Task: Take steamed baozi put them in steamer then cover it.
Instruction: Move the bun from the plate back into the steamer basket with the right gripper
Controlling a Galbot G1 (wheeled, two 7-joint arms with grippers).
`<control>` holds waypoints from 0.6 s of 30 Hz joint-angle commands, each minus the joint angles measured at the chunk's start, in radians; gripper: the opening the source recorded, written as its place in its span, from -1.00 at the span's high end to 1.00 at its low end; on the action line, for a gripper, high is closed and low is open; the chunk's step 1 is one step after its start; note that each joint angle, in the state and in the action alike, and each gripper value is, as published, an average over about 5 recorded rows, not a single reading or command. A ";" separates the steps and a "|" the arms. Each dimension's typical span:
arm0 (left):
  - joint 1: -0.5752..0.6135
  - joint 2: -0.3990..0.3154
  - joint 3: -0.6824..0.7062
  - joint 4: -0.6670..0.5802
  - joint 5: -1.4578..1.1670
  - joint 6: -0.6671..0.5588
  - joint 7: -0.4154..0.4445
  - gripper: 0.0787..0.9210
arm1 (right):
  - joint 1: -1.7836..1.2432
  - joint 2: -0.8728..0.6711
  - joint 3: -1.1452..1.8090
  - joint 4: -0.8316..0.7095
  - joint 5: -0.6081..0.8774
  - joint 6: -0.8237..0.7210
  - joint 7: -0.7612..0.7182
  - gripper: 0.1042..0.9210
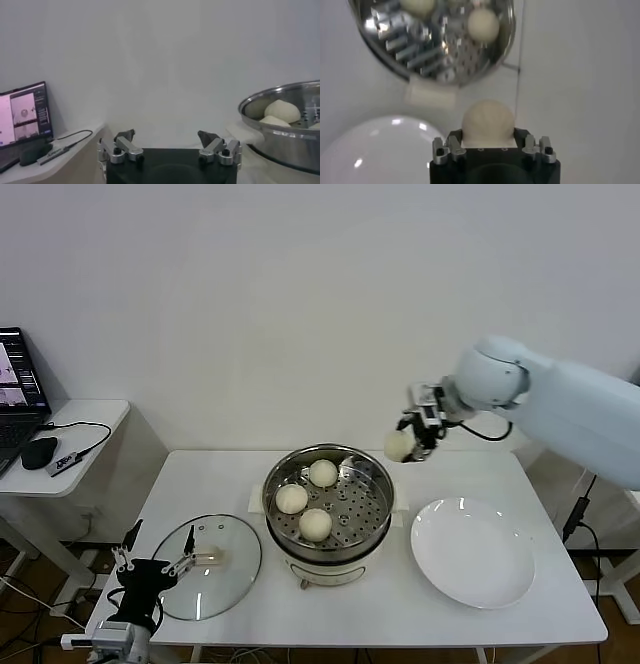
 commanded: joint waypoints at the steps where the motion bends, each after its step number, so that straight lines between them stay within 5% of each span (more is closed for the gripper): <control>1: 0.003 -0.004 -0.005 0.002 -0.002 -0.002 0.000 -0.77 | 0.014 0.217 -0.120 -0.013 0.166 -0.144 0.100 -0.32; 18: -0.011 -0.009 -0.010 0.033 -0.006 -0.008 -0.001 -0.77 | -0.154 0.262 -0.106 -0.105 0.125 -0.201 0.146 -0.32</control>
